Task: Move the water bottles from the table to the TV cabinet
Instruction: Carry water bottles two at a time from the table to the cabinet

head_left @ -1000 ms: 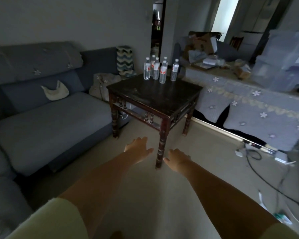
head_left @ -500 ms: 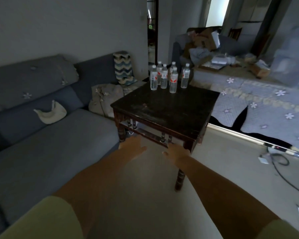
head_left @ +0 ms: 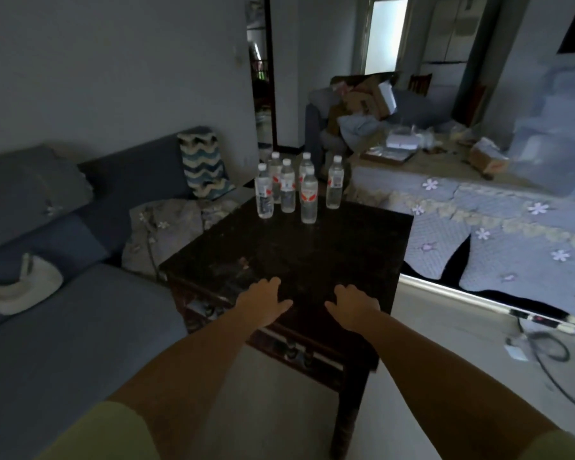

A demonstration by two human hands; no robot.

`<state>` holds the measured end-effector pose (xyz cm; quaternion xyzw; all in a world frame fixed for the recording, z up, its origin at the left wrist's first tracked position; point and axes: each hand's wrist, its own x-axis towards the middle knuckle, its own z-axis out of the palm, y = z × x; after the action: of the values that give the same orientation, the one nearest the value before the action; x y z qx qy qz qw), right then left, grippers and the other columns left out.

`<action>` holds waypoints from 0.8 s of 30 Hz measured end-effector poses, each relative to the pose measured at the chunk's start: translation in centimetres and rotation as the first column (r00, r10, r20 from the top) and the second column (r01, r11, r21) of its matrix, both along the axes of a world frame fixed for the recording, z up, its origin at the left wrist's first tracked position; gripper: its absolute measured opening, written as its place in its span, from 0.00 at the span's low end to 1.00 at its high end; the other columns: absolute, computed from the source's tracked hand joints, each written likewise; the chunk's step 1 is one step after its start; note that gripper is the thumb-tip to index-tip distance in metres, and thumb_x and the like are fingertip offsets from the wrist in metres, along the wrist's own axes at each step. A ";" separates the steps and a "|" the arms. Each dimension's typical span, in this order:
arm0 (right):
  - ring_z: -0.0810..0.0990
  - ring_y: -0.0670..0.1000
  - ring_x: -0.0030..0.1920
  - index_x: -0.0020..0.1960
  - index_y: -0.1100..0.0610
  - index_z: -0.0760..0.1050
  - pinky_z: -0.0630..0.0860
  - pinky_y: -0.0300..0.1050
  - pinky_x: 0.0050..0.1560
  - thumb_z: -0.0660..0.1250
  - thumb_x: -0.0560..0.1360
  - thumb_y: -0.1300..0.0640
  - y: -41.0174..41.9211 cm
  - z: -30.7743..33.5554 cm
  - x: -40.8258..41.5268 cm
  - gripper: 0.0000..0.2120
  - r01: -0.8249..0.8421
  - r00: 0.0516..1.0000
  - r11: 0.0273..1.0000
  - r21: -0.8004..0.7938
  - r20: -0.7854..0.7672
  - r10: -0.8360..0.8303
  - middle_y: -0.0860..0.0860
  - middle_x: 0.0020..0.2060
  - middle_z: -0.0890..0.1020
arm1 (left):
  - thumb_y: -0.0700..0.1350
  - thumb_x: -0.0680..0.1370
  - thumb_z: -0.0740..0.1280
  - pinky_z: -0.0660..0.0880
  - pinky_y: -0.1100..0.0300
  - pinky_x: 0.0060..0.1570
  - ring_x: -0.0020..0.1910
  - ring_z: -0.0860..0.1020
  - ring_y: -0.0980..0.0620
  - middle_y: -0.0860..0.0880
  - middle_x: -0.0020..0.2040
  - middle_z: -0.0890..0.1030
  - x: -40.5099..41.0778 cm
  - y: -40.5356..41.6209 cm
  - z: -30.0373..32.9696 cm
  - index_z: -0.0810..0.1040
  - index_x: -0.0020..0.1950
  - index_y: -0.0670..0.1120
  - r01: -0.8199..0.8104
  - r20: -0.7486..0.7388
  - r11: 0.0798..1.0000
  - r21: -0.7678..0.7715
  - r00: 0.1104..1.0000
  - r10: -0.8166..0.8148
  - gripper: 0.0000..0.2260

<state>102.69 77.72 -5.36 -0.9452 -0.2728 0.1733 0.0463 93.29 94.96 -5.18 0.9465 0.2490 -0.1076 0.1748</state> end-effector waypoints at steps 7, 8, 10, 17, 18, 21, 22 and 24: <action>0.72 0.58 0.64 0.71 0.57 0.64 0.70 0.57 0.65 0.53 0.82 0.44 3.9 1.2 12.3 0.23 -0.026 1.000 1.000 -0.013 0.001 0.026 0.57 0.66 0.70 | 0.61 0.78 0.61 0.72 0.49 0.61 0.66 0.71 0.43 0.44 0.70 0.68 11.3 4.1 -0.6 0.60 0.75 0.49 -0.087 0.036 0.996 -0.024 0.995 0.088 0.29; 0.72 0.58 0.64 0.70 0.57 0.65 0.70 0.56 0.65 0.53 0.82 0.44 4.5 1.1 13.2 0.23 -0.029 1.000 1.000 -0.006 0.000 0.029 0.57 0.66 0.70 | 0.61 0.78 0.61 0.72 0.49 0.62 0.66 0.71 0.43 0.44 0.70 0.68 12.2 4.5 -0.8 0.60 0.75 0.49 -0.101 0.030 0.995 -0.028 0.994 0.102 0.29; 0.72 0.57 0.64 0.70 0.57 0.65 0.71 0.56 0.65 0.53 0.82 0.44 6.2 0.7 15.5 0.23 -0.031 1.000 0.999 0.011 0.003 0.031 0.57 0.66 0.70 | 0.61 0.78 0.61 0.72 0.48 0.62 0.66 0.71 0.43 0.44 0.70 0.68 14.5 5.8 -1.4 0.60 0.75 0.49 -0.135 0.031 0.990 -0.049 0.990 0.136 0.30; 0.73 0.57 0.63 0.71 0.56 0.64 0.72 0.56 0.64 0.55 0.81 0.45 11.1 -0.7 22.4 0.23 -0.024 0.999 0.998 0.062 -0.022 0.025 0.57 0.66 0.70 | 0.60 0.77 0.63 0.73 0.49 0.61 0.64 0.72 0.43 0.43 0.69 0.69 20.9 11.3 -3.1 0.61 0.74 0.48 -0.171 0.073 0.982 -0.075 0.982 0.176 0.30; 0.73 0.57 0.64 0.71 0.56 0.64 0.72 0.56 0.64 0.55 0.81 0.45 12.0 -1.0 23.6 0.23 -0.015 1.000 0.997 0.072 -0.024 0.017 0.57 0.66 0.70 | 0.60 0.77 0.63 0.73 0.49 0.61 0.64 0.73 0.43 0.43 0.68 0.70 21.9 12.2 -3.5 0.61 0.74 0.48 -0.179 0.086 0.980 -0.084 0.979 0.186 0.30; 0.73 0.58 0.64 0.72 0.56 0.62 0.72 0.55 0.63 0.57 0.81 0.45 15.2 -2.3 27.5 0.25 0.043 0.998 0.990 0.137 -0.047 -0.037 0.57 0.67 0.70 | 0.59 0.78 0.63 0.72 0.49 0.62 0.65 0.72 0.43 0.43 0.68 0.70 25.5 15.7 -5.1 0.61 0.75 0.47 -0.198 0.091 0.974 -0.111 0.974 0.209 0.30; 0.73 0.58 0.64 0.73 0.56 0.61 0.73 0.55 0.63 0.58 0.80 0.45 16.4 -2.8 29.0 0.25 0.067 0.996 0.984 0.167 -0.063 -0.058 0.58 0.67 0.71 | 0.59 0.78 0.63 0.72 0.49 0.63 0.65 0.72 0.43 0.43 0.69 0.69 26.9 17.0 -5.6 0.60 0.75 0.46 -0.201 0.080 0.972 -0.124 0.974 0.212 0.30; 0.72 0.58 0.65 0.74 0.57 0.59 0.73 0.55 0.63 0.61 0.79 0.45 18.7 -4.0 32.0 0.28 0.113 0.990 0.969 0.220 -0.102 -0.093 0.58 0.67 0.70 | 0.58 0.78 0.62 0.71 0.49 0.64 0.67 0.71 0.43 0.42 0.70 0.69 29.7 19.7 -6.7 0.59 0.76 0.45 -0.221 0.080 0.962 -0.162 0.968 0.236 0.30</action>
<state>134.67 96.44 -9.32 -0.9379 -0.2389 0.1814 0.1744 123.03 114.68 -11.90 0.8994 0.3390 -0.0585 0.2696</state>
